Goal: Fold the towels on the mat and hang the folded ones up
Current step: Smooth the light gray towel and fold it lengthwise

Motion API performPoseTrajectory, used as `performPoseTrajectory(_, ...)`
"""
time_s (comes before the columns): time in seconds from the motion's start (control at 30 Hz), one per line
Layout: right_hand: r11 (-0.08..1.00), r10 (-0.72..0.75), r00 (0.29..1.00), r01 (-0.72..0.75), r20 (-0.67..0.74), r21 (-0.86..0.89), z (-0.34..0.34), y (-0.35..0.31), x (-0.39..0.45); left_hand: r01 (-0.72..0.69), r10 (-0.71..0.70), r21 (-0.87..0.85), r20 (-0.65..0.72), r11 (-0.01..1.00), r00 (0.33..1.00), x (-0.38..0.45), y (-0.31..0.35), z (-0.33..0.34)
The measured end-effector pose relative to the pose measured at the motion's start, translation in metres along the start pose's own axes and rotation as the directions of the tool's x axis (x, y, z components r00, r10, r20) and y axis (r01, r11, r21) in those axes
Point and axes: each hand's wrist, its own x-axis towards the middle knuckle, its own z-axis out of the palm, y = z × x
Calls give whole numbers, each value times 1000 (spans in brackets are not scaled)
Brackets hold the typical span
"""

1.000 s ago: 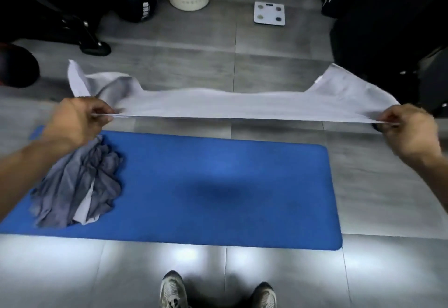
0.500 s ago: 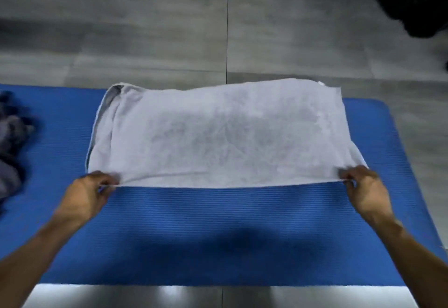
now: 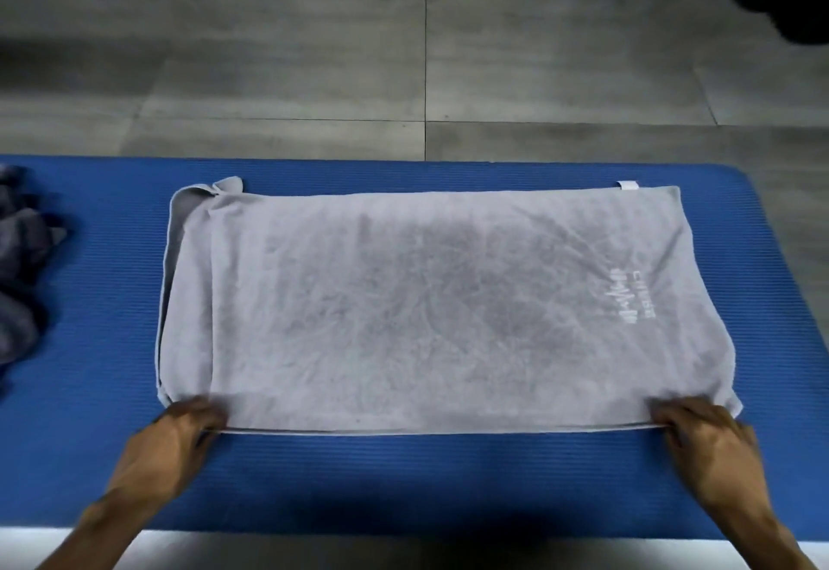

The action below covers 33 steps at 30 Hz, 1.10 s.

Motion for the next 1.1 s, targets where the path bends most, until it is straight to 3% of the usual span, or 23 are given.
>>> performPoseTrajectory(0.33, 993, 101, 992, -97, 70, -68, -3, -5, -35, -19, 4, 87, 169, 996, 986, -2, 0, 1)
performPoseTrajectory(0.43, 994, 107, 989, -107, 98, -5, -7, -6, -35, -105, 45, 241, 245, 965, 969, 7, -5, 3)
performPoseTrajectory(0.53, 986, 150, 988, -152, 30, 64, -17, 2, -29, -193, 113, 363, 231, 912, 966, 21, 33, -7)
performPoseTrajectory(0.63, 944, 306, 952, -306, 19, 124, -20, 24, -14, -381, 371, 251, 89, 890, 924, 28, 105, -2)
performPoseTrajectory(0.7, 909, 366, 921, -385, 134, 158, -18, 39, -7, -562, 577, 181, -42, 807, 815, 25, 158, 19)
performPoseTrajectory(0.77, 808, 475, 857, -515, 202, 285, -14, 52, -2, -656, 667, 128, -90, 744, 739, 21, 200, 42)
performPoseTrajectory(0.8, 671, 588, 779, -621, 218, 406, -16, 54, 2, -668, 678, 114, -90, 735, 730, 18, 220, 50)
performPoseTrajectory(0.87, 349, 735, 602, -730, 312, 588, -21, 58, 15, -631, 640, 116, -59, 767, 766, 15, 255, 54)
performPoseTrajectory(0.9, 262, 730, 569, -744, 378, 615, -21, 58, 21, -591, 598, 124, -27, 797, 801, 14, 267, 52)
performPoseTrajectory(0.97, 201, 682, 567, -753, 462, 627, -21, 57, 29, -539, 540, 117, 26, 834, 841, 15, 282, 51)
performPoseTrajectory(1.1, 169, 716, 564, -711, 410, 682, -17, 49, 35, -558, 559, 97, 18, 824, 829, 16, 279, 56)
